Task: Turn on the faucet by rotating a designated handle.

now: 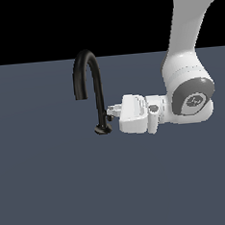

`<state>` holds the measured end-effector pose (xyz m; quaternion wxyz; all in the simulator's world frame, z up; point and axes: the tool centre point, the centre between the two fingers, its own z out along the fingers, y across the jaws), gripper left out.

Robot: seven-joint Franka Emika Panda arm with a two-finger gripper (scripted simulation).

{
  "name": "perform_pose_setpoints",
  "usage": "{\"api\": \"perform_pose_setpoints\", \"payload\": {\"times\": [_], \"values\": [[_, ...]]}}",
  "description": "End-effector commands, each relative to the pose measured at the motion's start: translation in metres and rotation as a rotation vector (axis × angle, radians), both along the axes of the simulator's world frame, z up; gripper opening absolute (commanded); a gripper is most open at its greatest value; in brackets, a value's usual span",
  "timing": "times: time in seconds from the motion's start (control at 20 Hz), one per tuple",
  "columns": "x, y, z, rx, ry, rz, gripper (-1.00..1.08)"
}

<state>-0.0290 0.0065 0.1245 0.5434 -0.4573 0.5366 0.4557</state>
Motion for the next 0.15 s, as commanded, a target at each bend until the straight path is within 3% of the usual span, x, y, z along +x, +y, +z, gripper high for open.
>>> {"api": "perform_pose_setpoints", "payload": {"times": [0.0,0.1], "values": [[-0.0153,0.0025,-0.0301,0.000,0.036,-0.001,-1.00],[-0.0183,0.0029,-0.0361,0.000,0.038,0.000,-1.00]]}}
